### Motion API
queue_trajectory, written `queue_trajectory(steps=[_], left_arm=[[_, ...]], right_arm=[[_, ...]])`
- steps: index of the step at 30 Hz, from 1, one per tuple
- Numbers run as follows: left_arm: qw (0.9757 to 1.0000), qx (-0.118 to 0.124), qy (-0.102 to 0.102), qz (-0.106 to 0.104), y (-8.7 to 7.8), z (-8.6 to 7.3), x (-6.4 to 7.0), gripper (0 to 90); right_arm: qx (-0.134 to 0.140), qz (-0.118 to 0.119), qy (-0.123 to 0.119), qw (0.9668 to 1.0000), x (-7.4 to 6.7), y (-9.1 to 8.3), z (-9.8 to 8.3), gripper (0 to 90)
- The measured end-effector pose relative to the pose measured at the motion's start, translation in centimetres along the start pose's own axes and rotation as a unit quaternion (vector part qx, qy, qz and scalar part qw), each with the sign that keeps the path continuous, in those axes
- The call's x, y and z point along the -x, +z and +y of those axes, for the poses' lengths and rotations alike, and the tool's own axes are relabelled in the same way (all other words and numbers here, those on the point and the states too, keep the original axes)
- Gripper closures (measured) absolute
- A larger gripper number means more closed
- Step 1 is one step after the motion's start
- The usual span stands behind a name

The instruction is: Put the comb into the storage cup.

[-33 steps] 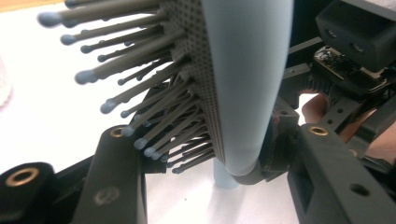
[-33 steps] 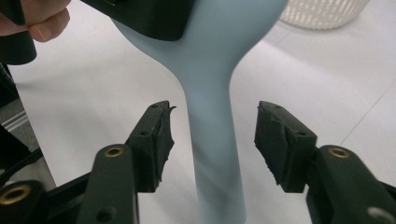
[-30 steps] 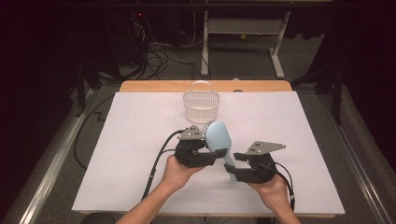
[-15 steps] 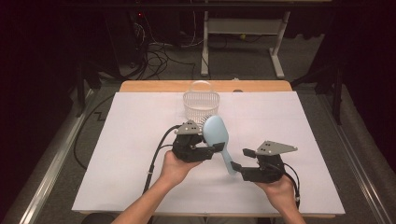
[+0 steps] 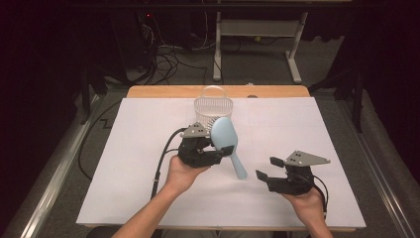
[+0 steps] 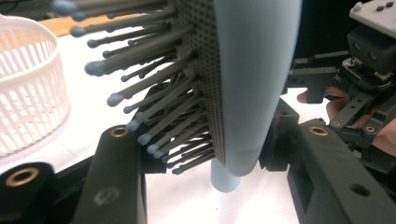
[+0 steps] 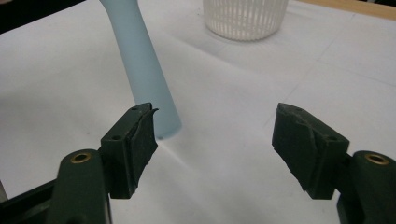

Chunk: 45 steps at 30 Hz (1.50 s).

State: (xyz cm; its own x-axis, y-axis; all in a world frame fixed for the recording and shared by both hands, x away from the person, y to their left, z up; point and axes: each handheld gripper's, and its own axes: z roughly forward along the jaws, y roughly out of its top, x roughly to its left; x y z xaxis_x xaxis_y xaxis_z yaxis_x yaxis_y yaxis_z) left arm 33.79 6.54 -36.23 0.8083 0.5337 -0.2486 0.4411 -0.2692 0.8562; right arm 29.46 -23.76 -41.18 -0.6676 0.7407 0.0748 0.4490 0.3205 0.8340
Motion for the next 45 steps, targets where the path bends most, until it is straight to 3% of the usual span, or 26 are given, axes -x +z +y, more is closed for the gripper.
queue_trajectory(steps=[5, 20, 45], left_arm=[[1.0, 0.003, 0.002, 0.007, -0.3, 0.4, -0.3, 52.6], [0.9996, 0.012, -0.001, 0.026, -1.3, 1.0, -1.2, 52.6], [0.9989, 0.02, -0.007, 0.042, -2.4, 2.8, -2.6, 52.7]], right_arm=[[0.007, -0.005, 0.014, 0.9999, 1.1, -0.5, -1.0, 29.4], [0.047, -0.049, 0.05, 0.9964, 3.8, -3.2, -3.8, 26.6], [0.097, -0.082, 0.084, 0.9883, 5.5, -4.9, -7.5, 24.5]])
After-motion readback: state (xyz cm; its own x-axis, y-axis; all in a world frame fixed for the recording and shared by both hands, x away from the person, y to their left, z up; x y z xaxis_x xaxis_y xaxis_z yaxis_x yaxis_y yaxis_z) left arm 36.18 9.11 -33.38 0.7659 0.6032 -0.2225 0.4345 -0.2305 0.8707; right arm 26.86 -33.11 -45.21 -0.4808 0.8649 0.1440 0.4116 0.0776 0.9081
